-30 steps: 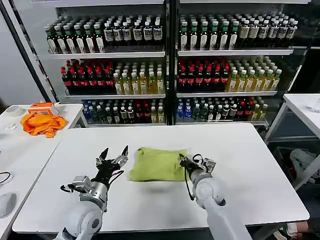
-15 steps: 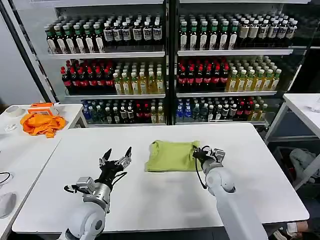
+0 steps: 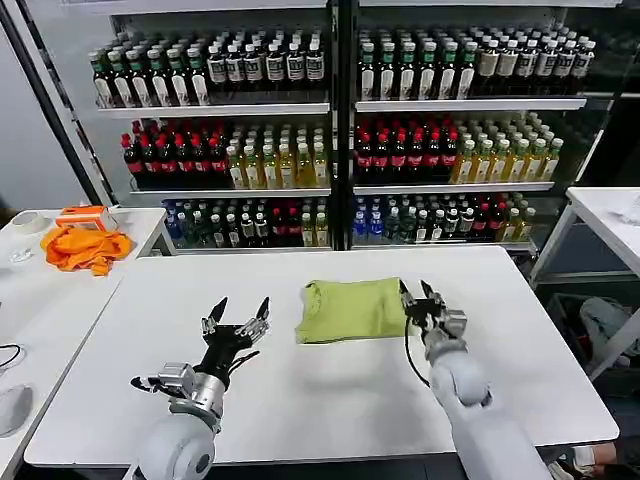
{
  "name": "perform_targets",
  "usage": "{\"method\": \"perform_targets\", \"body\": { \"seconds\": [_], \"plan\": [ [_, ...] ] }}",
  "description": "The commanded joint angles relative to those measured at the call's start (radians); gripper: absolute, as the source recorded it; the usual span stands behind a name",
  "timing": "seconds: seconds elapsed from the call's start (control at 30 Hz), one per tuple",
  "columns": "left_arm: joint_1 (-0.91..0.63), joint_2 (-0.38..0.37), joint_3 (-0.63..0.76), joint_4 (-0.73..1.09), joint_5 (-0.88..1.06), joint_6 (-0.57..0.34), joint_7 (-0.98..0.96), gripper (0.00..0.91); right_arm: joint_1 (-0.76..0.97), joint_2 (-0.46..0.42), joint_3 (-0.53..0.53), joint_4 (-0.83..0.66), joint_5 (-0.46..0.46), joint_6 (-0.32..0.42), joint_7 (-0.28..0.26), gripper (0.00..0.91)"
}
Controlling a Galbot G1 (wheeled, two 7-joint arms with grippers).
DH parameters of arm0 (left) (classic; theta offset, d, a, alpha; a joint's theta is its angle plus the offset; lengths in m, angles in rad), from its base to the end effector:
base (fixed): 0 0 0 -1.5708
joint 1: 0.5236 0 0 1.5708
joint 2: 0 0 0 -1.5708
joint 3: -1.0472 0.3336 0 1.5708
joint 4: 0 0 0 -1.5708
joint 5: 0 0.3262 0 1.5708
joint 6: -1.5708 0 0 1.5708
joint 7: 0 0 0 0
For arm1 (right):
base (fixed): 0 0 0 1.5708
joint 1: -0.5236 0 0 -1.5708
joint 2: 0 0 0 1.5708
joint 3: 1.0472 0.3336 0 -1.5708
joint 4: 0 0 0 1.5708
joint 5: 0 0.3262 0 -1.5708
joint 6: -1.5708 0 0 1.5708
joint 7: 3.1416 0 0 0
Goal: Fold and organize the clothes.
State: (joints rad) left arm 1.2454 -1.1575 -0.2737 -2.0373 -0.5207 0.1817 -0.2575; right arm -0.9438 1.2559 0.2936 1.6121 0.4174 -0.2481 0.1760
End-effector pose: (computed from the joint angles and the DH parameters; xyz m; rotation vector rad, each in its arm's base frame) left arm 0.2374 0.0091 -0.2518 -0.2570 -3.0325 0.2360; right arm 0.3494 -0.0285 -0.2929 0.1029 -2.9465 -0.0713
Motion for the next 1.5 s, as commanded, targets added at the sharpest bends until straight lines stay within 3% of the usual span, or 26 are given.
{"method": "perform_targets", "body": {
  "seconds": [0.03,0.33,0.67,1.0,1.13,1.5],
  "plan": [
    [0.045,-0.002,0.009,-0.037,0.107,-0.018,0.002,0.907,-0.499,0.006,0.159,0.435,-0.254,0.169,-0.019,0.907],
    [0.092,0.003,0.005,-0.076,0.141,-0.023,0.001,0.907,-0.666,0.099,0.284,0.552,-0.310,0.159,-0.072,0.907],
    [0.163,0.010,-0.022,-0.119,0.150,0.033,0.005,0.907,-0.690,0.095,0.291,0.559,-0.350,0.171,-0.125,0.907],
    [0.198,0.033,-0.065,-0.130,0.146,0.059,0.016,0.907,-0.688,0.095,0.290,0.574,-0.406,0.177,-0.118,0.907],
    [0.211,0.049,-0.073,-0.138,0.145,0.059,0.017,0.907,-0.695,0.090,0.289,0.587,-0.400,0.190,-0.168,0.907],
    [0.226,0.055,-0.094,-0.142,0.149,0.055,0.018,0.907,-0.676,0.081,0.282,0.584,-0.386,0.202,-0.116,0.907]
  ]
}}
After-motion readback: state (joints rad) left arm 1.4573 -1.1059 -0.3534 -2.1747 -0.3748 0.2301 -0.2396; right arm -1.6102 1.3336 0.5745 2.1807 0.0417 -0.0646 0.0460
